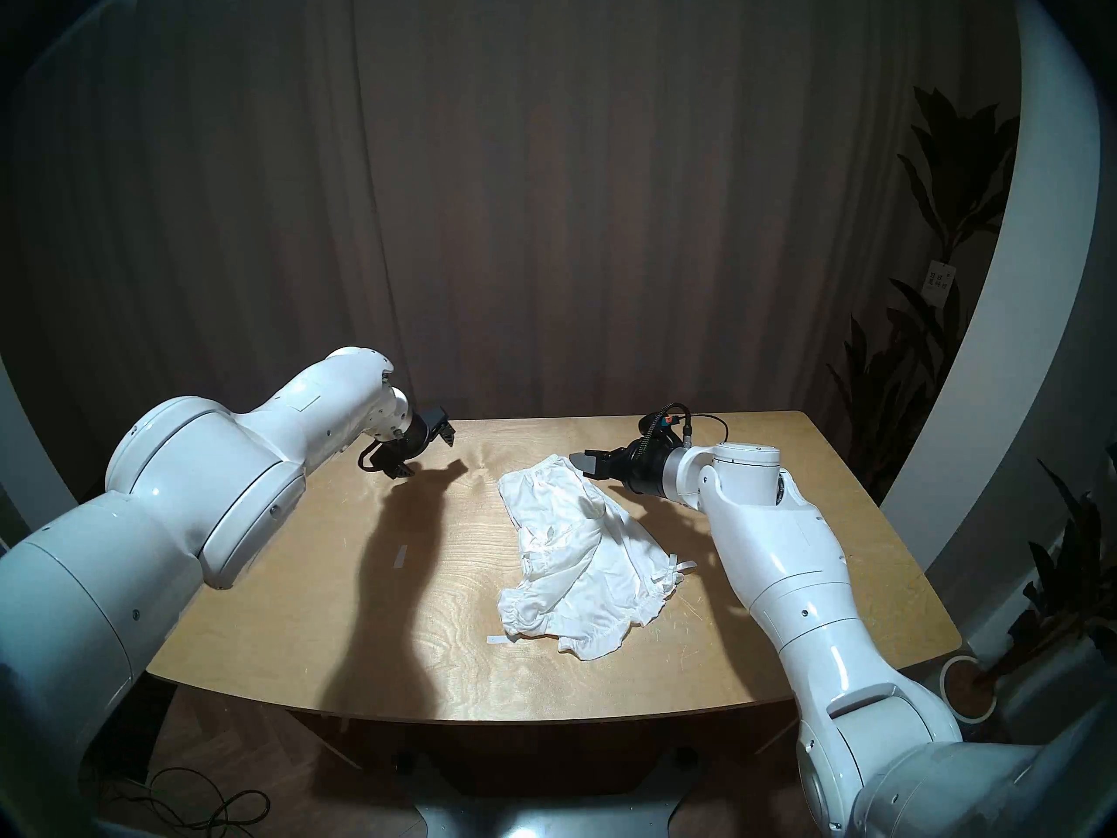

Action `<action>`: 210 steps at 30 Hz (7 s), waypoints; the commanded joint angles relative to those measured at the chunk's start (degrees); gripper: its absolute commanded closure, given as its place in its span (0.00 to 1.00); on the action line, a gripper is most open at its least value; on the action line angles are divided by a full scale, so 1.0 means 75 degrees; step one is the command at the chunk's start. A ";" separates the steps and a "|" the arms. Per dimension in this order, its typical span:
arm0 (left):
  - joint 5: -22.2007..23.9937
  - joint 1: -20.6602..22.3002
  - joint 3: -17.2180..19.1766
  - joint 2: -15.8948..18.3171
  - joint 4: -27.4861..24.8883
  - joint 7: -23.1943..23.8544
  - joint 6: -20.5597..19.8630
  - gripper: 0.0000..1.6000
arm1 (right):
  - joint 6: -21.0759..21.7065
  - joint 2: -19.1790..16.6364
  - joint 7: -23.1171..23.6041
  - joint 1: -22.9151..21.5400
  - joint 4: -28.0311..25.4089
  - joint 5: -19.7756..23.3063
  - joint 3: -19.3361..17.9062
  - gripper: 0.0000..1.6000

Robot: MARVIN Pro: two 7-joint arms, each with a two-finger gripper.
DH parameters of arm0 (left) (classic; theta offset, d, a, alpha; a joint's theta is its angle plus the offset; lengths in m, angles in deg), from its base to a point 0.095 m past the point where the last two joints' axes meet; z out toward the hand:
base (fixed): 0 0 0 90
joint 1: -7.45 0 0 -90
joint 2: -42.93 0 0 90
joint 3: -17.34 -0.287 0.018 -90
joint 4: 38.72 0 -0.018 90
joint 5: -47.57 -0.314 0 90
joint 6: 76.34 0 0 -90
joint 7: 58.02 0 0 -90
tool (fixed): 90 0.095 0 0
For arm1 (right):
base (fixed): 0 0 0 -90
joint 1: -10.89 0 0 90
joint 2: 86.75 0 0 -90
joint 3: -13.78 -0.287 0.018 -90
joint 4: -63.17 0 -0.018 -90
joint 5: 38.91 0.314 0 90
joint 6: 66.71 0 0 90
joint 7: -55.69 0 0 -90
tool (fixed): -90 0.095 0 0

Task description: Fold the pants in half lengthwise, then in half again, and set them down flat

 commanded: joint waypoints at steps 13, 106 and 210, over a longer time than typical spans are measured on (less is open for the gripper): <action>0.0283 -0.0044 0.0363 0.0512 -0.0119 0.0398 -0.0588 0.00 | -0.0017 0.0191 -0.0470 -0.1042 0.0932 -0.0422 0.0255 0.00; 0.2190 -0.3668 0.1387 0.0711 -0.2483 0.4378 -0.1824 0.18 | -0.0038 0.1301 -0.0381 -0.2573 0.4299 -0.0168 0.0056 0.00; 0.0856 -0.5934 0.0787 0.2263 -0.9363 0.1296 0.2046 0.28 | -0.1546 0.1161 0.3327 -0.4816 0.7667 -0.1797 0.2033 0.00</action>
